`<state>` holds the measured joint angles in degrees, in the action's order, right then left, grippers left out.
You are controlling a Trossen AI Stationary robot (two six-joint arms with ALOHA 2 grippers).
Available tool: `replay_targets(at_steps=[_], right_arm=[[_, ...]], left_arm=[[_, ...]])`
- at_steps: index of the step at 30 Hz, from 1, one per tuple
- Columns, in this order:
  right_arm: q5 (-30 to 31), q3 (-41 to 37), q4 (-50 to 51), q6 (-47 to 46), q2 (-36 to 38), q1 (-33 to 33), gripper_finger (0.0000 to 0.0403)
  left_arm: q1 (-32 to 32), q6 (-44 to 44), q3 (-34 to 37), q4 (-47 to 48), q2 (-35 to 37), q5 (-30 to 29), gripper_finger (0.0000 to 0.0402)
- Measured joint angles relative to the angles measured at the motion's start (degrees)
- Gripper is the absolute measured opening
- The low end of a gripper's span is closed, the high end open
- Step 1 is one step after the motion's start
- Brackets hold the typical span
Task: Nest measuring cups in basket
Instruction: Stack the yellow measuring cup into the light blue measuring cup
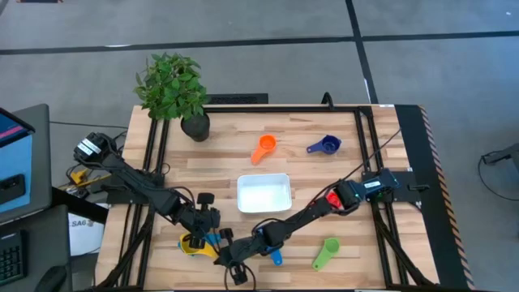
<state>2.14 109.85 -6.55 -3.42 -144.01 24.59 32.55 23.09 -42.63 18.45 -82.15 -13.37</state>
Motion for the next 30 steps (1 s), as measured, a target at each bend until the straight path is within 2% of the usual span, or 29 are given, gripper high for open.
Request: replay_targets(at_steps=[9,13,17,30], right_arm=[[1.2,0.6,3.5,-3.7,0.2,0.1,0.0014],[5.7,0.6,5.0,-4.1,0.4,0.2,0.0014],[7.7,0.6,5.0,-4.1,0.4,0.3,0.0014],[16.1,0.6,5.5,-4.2,0.4,0.3,0.0014]], left_arm=[[-0.5,0.3,0.0,-0.2,-0.8,0.8,0.0000],[-0.5,2.5,0.0,0.1,-1.5,3.6,0.0000],[-0.3,4.6,0.0,0.0,-1.5,5.1,0.0000],[1.2,4.8,0.0,-0.5,-1.5,9.7,0.0000]])
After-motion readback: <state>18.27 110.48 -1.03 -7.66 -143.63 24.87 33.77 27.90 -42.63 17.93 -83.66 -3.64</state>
